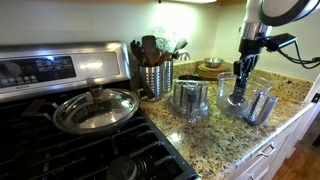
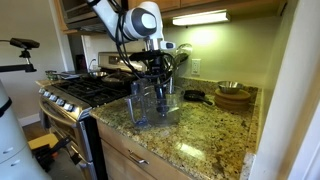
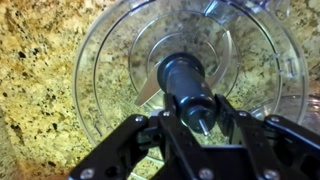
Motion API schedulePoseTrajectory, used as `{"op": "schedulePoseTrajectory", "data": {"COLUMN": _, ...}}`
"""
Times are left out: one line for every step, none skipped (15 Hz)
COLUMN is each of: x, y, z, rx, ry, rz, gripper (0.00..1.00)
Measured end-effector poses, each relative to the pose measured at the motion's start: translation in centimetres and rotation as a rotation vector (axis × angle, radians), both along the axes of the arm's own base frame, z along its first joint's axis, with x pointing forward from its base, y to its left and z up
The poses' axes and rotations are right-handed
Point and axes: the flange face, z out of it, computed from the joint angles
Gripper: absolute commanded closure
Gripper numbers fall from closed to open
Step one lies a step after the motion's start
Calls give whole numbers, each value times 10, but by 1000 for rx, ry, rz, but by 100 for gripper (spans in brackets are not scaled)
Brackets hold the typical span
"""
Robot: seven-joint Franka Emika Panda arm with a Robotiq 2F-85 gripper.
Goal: Place the blades inside the food processor chamber
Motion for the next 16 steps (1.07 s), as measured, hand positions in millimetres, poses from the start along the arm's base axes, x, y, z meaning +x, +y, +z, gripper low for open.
{"op": "schedulePoseTrajectory", "data": {"x": -3, "y": -4, "z": -5, "rx": 3, "ry": 0, "rz": -7, "gripper": 82}}
{"op": "schedulePoseTrajectory", "data": {"x": -6, "y": -8, "z": -8, "rx": 7, "ry": -4, "rz": -17, "gripper": 82}}
{"op": "schedulePoseTrajectory", "data": {"x": -6, "y": -12, "z": -8, "rx": 11, "ry": -11, "rz": -28, "gripper": 82}}
{"op": "schedulePoseTrajectory", "data": {"x": -7, "y": -15, "z": -8, "rx": 17, "ry": -17, "rz": -41, "gripper": 82}}
{"op": "schedulePoseTrajectory", "data": {"x": -7, "y": -18, "z": -8, "rx": 26, "ry": -20, "rz": -54, "gripper": 82}}
{"op": "schedulePoseTrajectory", "data": {"x": -7, "y": -20, "z": -9, "rx": 35, "ry": -23, "rz": -66, "gripper": 79}}
{"op": "schedulePoseTrajectory", "data": {"x": -7, "y": -21, "z": -9, "rx": 43, "ry": -24, "rz": -75, "gripper": 32}}
{"op": "schedulePoseTrajectory", "data": {"x": -7, "y": -23, "z": -9, "rx": 51, "ry": -24, "rz": -84, "gripper": 30}}
{"op": "schedulePoseTrajectory", "data": {"x": -8, "y": -24, "z": -10, "rx": 58, "ry": -23, "rz": -90, "gripper": 25}}
{"op": "schedulePoseTrajectory", "data": {"x": -9, "y": -25, "z": -14, "rx": 62, "ry": -14, "rz": -95, "gripper": 18}}
{"op": "schedulePoseTrajectory", "data": {"x": -11, "y": -25, "z": -19, "rx": 63, "ry": -4, "rz": -96, "gripper": 12}}
{"op": "schedulePoseTrajectory", "data": {"x": -12, "y": -25, "z": -22, "rx": 63, "ry": 3, "rz": -96, "gripper": 5}}
{"op": "schedulePoseTrajectory", "data": {"x": -13, "y": -24, "z": -24, "rx": 63, "ry": 7, "rz": -94, "gripper": 2}}
{"op": "schedulePoseTrajectory", "data": {"x": -13, "y": -23, "z": -24, "rx": 62, "ry": 8, "rz": -91, "gripper": 0}}
{"op": "schedulePoseTrajectory", "data": {"x": -13, "y": -21, "z": -24, "rx": 62, "ry": 8, "rz": -88, "gripper": 0}}
{"op": "schedulePoseTrajectory", "data": {"x": -13, "y": -20, "z": -22, "rx": 61, "ry": 6, "rz": -83, "gripper": 0}}
